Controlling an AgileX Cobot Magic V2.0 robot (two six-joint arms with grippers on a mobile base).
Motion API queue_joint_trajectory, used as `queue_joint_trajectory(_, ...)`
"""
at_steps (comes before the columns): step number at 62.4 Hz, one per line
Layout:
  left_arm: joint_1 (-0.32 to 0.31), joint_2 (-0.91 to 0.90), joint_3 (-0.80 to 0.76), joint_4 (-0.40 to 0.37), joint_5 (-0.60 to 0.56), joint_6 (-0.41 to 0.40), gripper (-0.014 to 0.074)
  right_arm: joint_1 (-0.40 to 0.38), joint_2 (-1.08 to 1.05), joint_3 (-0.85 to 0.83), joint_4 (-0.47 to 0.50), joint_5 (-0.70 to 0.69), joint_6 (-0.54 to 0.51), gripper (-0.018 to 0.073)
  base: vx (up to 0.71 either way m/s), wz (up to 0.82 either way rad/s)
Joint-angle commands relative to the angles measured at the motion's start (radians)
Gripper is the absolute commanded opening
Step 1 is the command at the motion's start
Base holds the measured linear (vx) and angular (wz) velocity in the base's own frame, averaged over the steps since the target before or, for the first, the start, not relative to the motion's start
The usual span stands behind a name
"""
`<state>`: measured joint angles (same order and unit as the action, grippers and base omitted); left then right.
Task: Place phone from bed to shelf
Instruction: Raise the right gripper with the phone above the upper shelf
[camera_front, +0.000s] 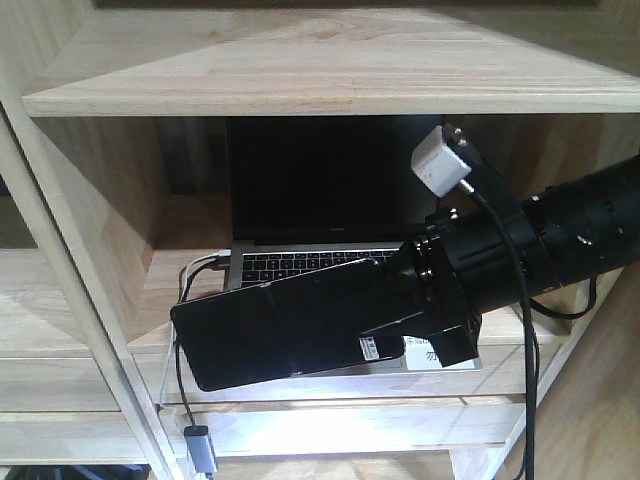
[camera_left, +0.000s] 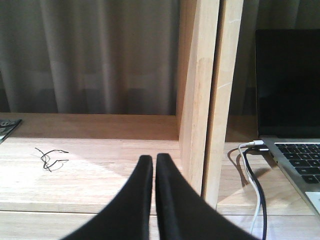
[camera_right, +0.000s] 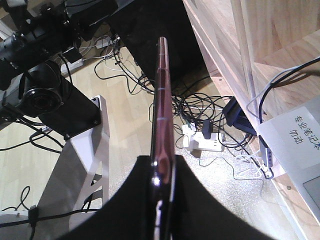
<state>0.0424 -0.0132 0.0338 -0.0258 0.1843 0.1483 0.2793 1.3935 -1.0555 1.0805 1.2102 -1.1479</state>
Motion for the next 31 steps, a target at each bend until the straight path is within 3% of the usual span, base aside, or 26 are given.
queue_joint_trajectory(1, -0.004, -0.013, -0.021, -0.009, -0.072, -0.006, 0.0001, -0.002, -0.034, -0.025, 0.087, 0.074, -0.01, -0.0002, 0.0, 0.0)
queue_joint_trajectory(31, -0.004, -0.013, -0.021, -0.009, -0.072, -0.006, 0.0001, -0.002, -0.034, -0.025, 0.11, 0.076, -0.01, -0.0002, 0.0, 0.0)
